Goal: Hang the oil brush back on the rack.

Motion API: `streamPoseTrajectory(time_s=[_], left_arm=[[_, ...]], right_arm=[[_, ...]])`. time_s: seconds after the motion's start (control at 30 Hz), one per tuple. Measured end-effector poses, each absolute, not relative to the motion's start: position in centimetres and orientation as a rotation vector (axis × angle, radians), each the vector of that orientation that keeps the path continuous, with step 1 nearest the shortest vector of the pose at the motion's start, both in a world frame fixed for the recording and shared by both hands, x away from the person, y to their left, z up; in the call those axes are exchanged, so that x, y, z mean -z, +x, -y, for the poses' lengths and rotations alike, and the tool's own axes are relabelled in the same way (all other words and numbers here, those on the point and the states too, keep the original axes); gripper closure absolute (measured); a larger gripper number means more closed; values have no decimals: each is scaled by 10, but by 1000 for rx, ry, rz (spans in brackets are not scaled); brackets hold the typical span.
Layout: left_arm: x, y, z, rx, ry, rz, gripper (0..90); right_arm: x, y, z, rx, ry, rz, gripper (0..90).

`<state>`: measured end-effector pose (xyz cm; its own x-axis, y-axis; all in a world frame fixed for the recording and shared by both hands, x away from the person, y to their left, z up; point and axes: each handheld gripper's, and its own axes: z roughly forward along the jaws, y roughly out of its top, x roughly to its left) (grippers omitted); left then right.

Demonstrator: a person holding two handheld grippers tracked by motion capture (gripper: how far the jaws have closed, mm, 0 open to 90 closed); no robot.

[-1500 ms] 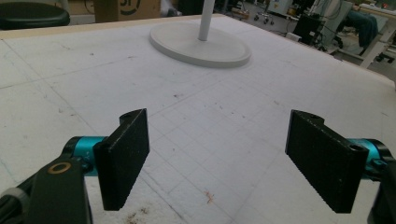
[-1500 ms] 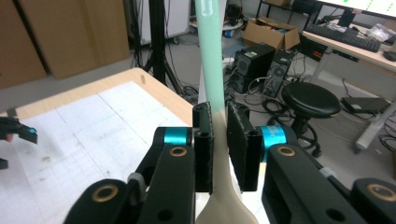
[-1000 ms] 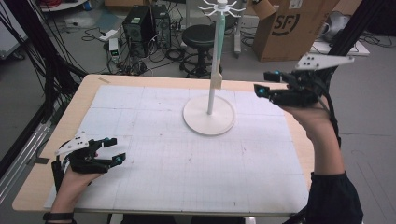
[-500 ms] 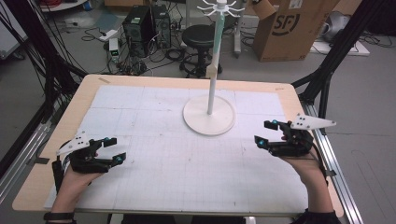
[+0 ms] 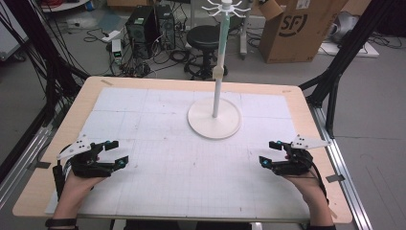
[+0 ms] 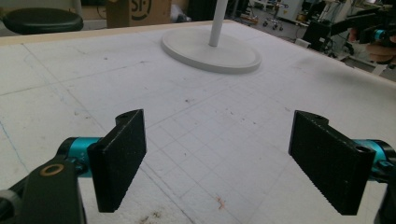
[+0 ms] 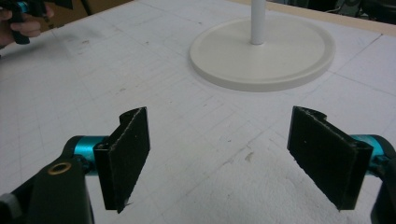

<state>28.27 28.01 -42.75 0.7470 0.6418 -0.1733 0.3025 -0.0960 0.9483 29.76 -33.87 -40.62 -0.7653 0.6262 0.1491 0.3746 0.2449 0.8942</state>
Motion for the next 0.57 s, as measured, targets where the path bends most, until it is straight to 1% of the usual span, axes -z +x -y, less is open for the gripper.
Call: streamPoseTrajectory(time_s=[0.2, 0.57], left_arm=[[431, 284, -281, -355, 1691, -778, 170], [432, 284, -281, -367, 1682, -781, 168]], right_arm=[[411, 298, 341, -1497, 947, -2293, 199], [412, 299, 341, -1491, 957, -2296, 198]])
